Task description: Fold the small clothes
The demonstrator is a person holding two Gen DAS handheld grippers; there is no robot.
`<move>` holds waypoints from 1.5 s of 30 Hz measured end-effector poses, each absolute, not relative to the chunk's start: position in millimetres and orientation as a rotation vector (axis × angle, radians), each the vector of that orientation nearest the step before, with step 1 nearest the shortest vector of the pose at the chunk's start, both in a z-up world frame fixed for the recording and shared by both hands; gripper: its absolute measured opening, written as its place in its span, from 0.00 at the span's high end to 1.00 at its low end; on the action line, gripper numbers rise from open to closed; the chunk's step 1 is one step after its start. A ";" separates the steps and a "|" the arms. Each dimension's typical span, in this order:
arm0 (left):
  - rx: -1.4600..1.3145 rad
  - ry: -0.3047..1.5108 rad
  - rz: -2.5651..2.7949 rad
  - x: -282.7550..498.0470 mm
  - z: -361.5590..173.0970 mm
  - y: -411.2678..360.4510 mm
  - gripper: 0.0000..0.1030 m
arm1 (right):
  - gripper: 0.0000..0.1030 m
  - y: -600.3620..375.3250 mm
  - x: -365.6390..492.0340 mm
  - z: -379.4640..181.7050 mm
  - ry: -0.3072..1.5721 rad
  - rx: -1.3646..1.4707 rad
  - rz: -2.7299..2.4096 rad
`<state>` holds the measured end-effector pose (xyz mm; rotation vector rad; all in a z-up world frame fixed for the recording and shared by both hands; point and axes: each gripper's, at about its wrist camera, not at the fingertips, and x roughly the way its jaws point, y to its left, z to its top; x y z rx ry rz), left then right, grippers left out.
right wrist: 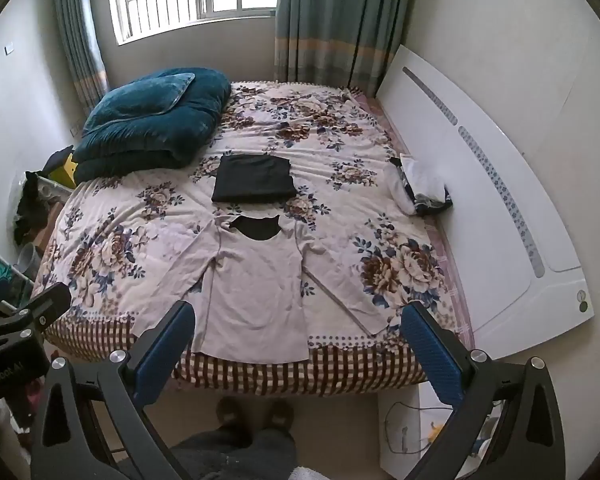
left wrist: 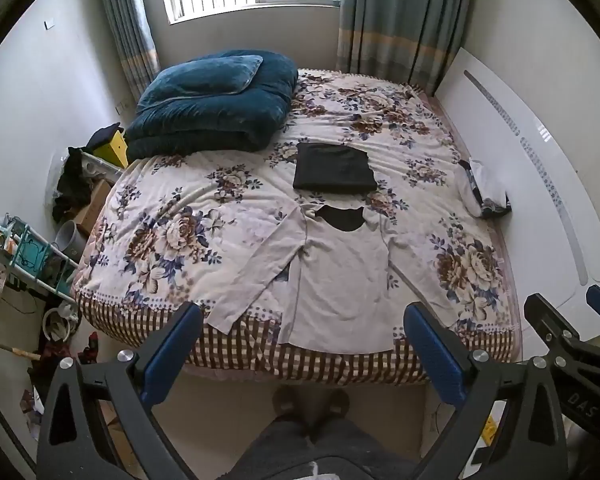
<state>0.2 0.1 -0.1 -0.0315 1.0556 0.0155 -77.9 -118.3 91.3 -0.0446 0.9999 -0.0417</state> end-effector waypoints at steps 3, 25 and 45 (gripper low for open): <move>-0.027 1.053 0.018 0.8 0.0 0.2 0.00 | 0.00 -118.7 -76.0 91.6 1.001 -0.045 -0.045; -0.025 1.037 0.024 8.4 7.1 5.3 0.00 | 0.00 -115.3 -71.1 94.4 1.001 -0.048 -0.048; -0.023 1.026 0.027 12.3 18.4 14.0 0.00 | 0.00 -117.9 -68.0 99.7 0.992 -0.050 -0.050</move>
